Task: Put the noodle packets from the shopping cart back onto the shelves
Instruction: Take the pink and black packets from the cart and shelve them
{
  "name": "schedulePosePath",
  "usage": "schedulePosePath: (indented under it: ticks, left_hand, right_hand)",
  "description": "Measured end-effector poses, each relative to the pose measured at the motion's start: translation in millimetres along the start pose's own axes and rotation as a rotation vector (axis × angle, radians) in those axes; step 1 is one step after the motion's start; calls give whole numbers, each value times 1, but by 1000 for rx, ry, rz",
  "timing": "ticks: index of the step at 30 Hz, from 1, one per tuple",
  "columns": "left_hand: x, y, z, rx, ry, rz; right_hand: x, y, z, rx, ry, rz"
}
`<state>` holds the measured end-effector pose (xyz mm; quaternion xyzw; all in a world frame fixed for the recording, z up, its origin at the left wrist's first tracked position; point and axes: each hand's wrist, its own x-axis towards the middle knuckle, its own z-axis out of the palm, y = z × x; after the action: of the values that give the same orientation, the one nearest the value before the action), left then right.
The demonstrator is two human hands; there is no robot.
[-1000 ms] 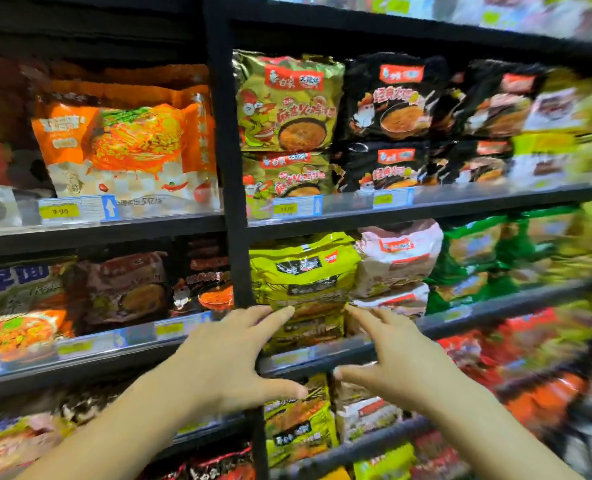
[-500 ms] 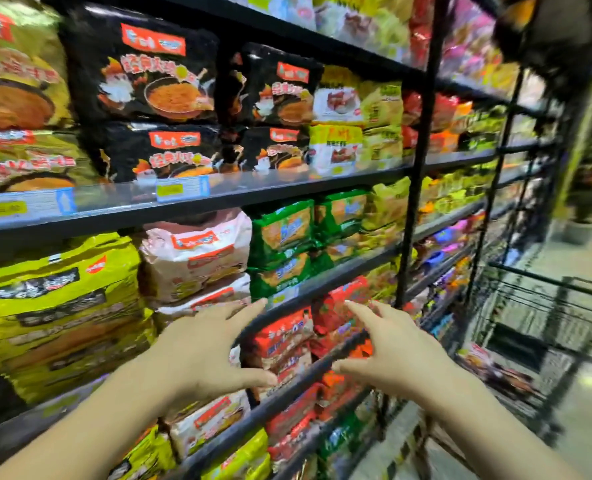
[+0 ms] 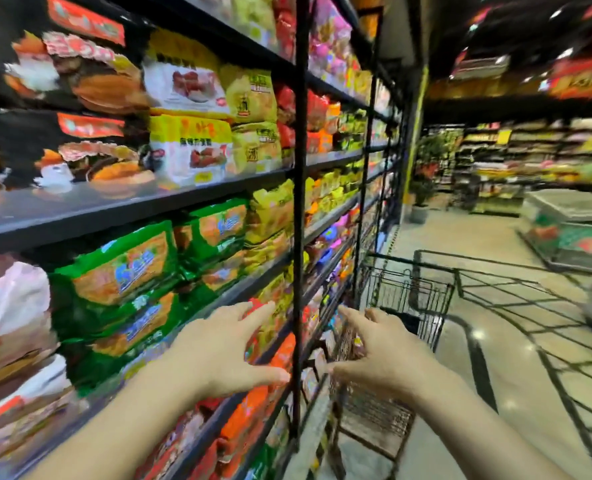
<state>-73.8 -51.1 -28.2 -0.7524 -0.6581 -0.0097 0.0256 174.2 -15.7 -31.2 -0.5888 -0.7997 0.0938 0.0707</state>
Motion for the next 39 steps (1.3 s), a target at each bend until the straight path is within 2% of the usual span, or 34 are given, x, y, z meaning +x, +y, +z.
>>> schedulePosePath:
  ticks: [11,20,32,39]
  left_hand:
    - [205,3,27,-77,-21,151]
    - [320,39,55,-109,-88,238]
    - [510,110,85,-80,-121,259]
    - [611,140,124,-97,-173,270]
  right_hand:
    - [112,55,-10,29,41,304]
    - [175,125,-5,64,25,449]
    - [328,281,-15,102,-5,450]
    - [414,357,-4,94,-81,448]
